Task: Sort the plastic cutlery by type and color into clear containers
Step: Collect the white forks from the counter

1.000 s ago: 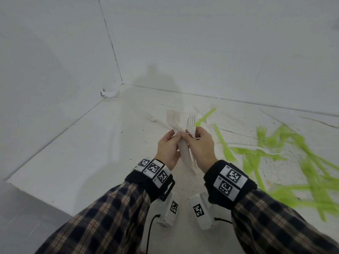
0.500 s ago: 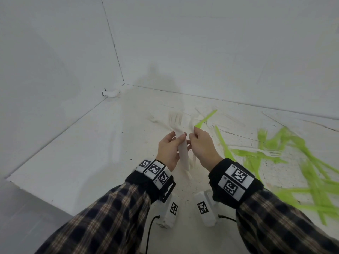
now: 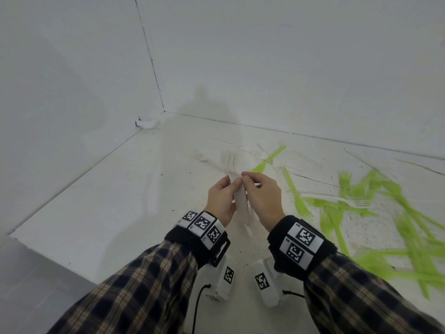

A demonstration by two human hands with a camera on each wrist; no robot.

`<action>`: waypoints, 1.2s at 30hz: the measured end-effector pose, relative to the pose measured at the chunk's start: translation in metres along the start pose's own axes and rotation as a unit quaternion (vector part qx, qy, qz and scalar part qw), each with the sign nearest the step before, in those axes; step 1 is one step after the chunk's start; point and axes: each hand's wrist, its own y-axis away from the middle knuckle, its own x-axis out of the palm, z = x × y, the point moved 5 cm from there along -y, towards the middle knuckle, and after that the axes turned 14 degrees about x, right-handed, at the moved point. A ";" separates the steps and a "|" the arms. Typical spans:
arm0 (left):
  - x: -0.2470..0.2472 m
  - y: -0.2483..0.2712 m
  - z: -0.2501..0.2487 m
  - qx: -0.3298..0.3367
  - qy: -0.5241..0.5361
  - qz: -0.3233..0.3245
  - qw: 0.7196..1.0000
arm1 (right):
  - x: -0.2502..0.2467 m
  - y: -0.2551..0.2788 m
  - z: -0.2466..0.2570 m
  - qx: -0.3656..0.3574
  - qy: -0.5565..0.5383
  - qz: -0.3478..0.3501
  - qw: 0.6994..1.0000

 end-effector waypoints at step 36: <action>-0.034 -0.015 -0.036 0.069 -0.127 -0.083 0.986 | 0.035 -0.035 -0.013 0.072 0.388 0.121 0.911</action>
